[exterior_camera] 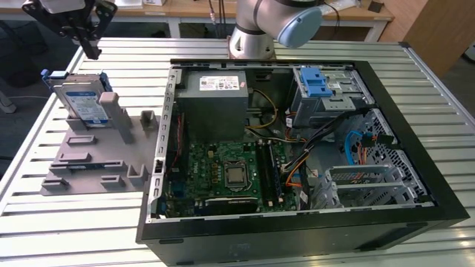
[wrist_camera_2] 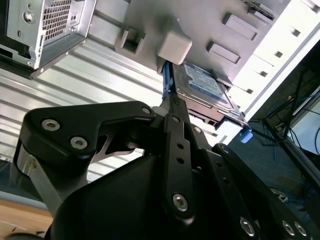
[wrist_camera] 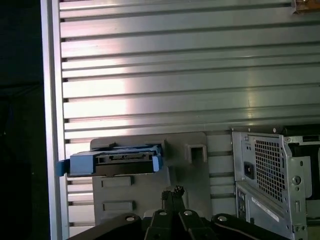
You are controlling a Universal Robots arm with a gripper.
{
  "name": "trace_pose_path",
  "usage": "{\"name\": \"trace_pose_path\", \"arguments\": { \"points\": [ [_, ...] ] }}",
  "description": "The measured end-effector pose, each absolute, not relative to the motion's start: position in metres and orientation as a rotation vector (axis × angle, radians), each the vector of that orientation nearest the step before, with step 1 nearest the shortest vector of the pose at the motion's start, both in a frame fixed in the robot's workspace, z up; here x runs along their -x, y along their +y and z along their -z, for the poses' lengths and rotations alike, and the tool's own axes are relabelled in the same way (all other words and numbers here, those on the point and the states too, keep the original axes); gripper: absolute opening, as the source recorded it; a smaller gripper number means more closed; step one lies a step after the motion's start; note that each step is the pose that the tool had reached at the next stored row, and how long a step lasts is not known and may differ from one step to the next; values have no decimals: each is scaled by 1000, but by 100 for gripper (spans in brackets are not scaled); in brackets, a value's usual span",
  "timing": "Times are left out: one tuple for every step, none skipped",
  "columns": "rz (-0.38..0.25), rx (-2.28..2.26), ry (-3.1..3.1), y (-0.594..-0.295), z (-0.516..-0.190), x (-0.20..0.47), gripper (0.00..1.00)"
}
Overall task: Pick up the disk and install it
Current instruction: 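Reach for the disk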
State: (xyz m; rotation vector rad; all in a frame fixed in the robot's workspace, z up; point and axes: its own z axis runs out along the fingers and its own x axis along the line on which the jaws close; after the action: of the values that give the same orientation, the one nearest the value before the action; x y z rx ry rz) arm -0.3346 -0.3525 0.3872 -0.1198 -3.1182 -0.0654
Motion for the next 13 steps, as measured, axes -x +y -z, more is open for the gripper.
{"name": "trace_pose_path", "arguments": {
  "points": [
    [65,120,-3118,-352,-387,337,11],
    [65,120,-3117,-352,-387,339,11],
    [65,120,-3116,-351,-387,341,11],
    [65,120,-3116,-351,-387,343,11],
    [65,120,-3115,-351,-387,345,11],
    [65,120,-3115,-350,-387,347,11],
    [65,120,-3114,-350,-386,349,11],
    [65,120,-3114,-350,-386,351,11],
    [65,120,-3113,-349,-386,353,11],
    [65,120,-3113,-349,-386,354,11],
    [65,120,-3112,-349,-386,357,11],
    [65,120,-3112,-348,-386,358,11],
    [65,120,-3112,-348,-386,361,11]
  ]
}}
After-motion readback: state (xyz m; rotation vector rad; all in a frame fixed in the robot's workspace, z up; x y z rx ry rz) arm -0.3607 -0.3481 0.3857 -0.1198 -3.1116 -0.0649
